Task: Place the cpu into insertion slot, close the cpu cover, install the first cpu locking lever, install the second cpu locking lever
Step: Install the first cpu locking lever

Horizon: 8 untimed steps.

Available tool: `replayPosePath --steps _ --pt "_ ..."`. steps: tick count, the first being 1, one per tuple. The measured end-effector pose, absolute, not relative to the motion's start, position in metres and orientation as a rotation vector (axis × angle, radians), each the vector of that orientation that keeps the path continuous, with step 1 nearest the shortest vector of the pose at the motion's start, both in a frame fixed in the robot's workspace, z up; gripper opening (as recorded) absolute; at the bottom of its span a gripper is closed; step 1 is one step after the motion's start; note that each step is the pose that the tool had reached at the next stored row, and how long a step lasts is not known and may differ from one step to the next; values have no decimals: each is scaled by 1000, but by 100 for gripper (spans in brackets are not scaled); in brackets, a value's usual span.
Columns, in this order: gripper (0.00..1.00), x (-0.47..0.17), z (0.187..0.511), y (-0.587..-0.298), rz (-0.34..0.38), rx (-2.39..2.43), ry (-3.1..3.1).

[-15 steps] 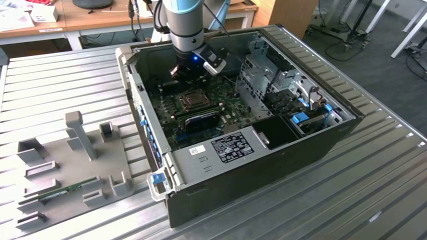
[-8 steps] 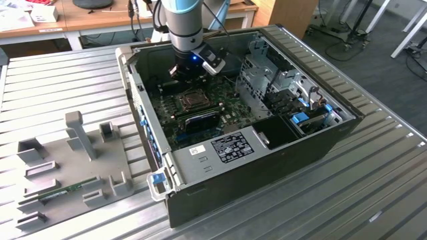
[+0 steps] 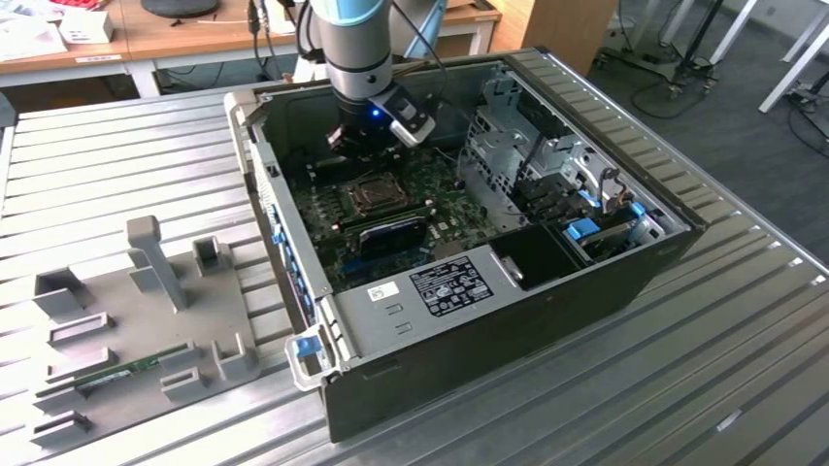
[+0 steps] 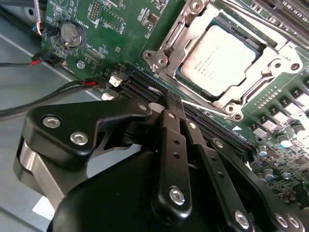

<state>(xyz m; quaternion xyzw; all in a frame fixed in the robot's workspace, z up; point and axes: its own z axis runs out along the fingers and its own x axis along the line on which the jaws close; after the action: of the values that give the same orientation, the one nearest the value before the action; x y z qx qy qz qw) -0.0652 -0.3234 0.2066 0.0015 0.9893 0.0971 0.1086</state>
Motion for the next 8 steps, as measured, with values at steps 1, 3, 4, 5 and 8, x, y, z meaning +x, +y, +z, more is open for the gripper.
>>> replayPosePath --steps 1,3,4,5,8 --pt "10 -65 207 -323 286 14 2909" --pt "10 -66 207 -323 288 22 2908" --pt "10 -66 207 -323 288 22 2908" --pt "10 -66 207 -323 288 23 2908" --pt "10 -67 207 -323 288 23 2908"
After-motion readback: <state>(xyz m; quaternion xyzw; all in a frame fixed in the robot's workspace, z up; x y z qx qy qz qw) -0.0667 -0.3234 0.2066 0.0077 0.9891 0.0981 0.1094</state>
